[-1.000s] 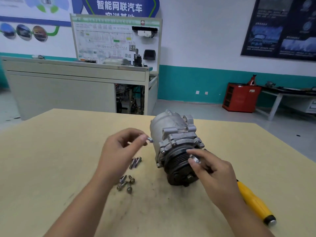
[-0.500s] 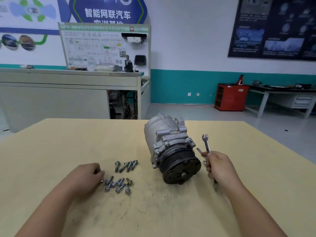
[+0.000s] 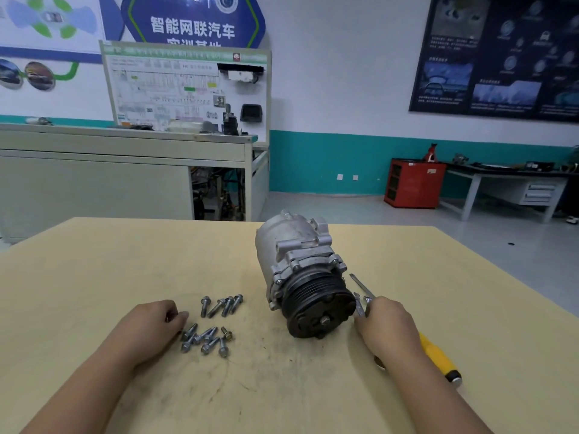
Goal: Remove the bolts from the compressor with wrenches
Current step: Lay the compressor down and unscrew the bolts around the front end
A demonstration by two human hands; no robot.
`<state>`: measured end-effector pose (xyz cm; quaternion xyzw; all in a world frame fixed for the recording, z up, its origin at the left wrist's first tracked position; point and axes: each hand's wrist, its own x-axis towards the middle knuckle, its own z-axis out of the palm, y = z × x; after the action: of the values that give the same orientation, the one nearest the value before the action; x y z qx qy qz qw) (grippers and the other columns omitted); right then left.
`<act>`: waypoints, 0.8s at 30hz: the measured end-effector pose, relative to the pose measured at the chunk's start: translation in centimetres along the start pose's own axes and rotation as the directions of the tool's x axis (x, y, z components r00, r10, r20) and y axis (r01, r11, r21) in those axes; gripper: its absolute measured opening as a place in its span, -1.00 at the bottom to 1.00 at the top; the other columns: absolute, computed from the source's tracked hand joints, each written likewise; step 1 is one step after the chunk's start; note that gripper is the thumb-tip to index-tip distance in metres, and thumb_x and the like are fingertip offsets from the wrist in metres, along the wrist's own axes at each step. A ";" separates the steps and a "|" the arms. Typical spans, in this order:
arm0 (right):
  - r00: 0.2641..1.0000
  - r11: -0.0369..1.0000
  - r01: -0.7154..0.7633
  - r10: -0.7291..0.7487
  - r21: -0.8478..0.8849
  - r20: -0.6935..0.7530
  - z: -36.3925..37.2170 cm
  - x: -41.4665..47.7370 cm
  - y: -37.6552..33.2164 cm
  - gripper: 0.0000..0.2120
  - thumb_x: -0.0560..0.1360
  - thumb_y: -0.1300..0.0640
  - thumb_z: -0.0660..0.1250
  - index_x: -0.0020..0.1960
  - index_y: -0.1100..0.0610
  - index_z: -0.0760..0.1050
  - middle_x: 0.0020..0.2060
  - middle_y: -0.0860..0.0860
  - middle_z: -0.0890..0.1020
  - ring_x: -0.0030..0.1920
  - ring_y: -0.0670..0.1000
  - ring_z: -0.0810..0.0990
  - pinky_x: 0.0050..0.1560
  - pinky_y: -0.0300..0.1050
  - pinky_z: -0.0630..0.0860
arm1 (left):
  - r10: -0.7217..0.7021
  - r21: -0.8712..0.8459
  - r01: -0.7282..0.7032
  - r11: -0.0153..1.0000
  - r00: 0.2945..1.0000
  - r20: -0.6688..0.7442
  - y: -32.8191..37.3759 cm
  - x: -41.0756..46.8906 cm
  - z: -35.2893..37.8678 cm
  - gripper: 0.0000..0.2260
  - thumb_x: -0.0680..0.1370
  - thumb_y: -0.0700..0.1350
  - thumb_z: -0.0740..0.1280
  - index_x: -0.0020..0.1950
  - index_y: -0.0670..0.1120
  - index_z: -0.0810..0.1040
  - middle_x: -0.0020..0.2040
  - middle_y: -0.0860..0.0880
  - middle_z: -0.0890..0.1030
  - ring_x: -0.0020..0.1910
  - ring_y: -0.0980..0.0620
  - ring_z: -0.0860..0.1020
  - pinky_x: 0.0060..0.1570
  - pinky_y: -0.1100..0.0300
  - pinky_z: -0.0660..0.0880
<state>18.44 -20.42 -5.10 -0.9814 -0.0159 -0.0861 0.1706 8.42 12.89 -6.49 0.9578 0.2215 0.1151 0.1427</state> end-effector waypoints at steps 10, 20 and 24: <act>1.000 0.997 -0.004 0.003 -0.071 -0.022 0.3 0.1 -0.1 -0.83 0.53 0.05 0.21 -0.22 0.07 0.35 -0.11 0.04 0.57 -0.25 0.08 0.40 -0.30 -0.20 0.32 | -0.054 -0.059 0.051 0.997 0.997 -0.059 -0.3 0.0 0.4 -0.70 0.58 0.07 0.22 -0.29 -0.02 0.49 -0.33 0.04 0.53 -0.28 0.06 0.48 -0.37 0.21 0.30; 0.998 0.999 0.033 -0.034 -0.030 -0.047 -0.5 -0.3 -0.2 -0.77 0.56 -0.01 0.17 -0.15 0.11 0.44 -0.15 0.05 0.54 -0.21 0.08 0.40 -0.29 -0.20 0.31 | -0.129 -0.118 0.119 0.986 0.988 -0.083 -0.1 -0.1 0.2 -0.66 0.55 0.14 0.24 -0.27 -0.07 0.52 -0.30 0.01 0.57 -0.25 0.04 0.51 -0.33 0.19 0.36; 0.987 1.000 0.015 -0.012 0.015 -0.162 -2.7 -0.9 1.7 -0.77 0.54 -0.03 0.18 -0.09 0.11 0.48 -0.06 0.04 0.58 -0.08 0.11 0.46 -0.18 -0.13 0.44 | -0.172 -0.158 0.161 0.974 0.983 -0.063 -0.3 -0.2 0.1 -0.65 0.54 0.15 0.25 -0.27 -0.08 0.53 -0.29 -0.01 0.61 -0.22 0.02 0.54 -0.24 0.17 0.44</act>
<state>17.25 -22.97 -3.31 -0.9696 -0.0092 -0.1668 0.1786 8.12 13.07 -6.69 0.9171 0.2968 0.1560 0.2158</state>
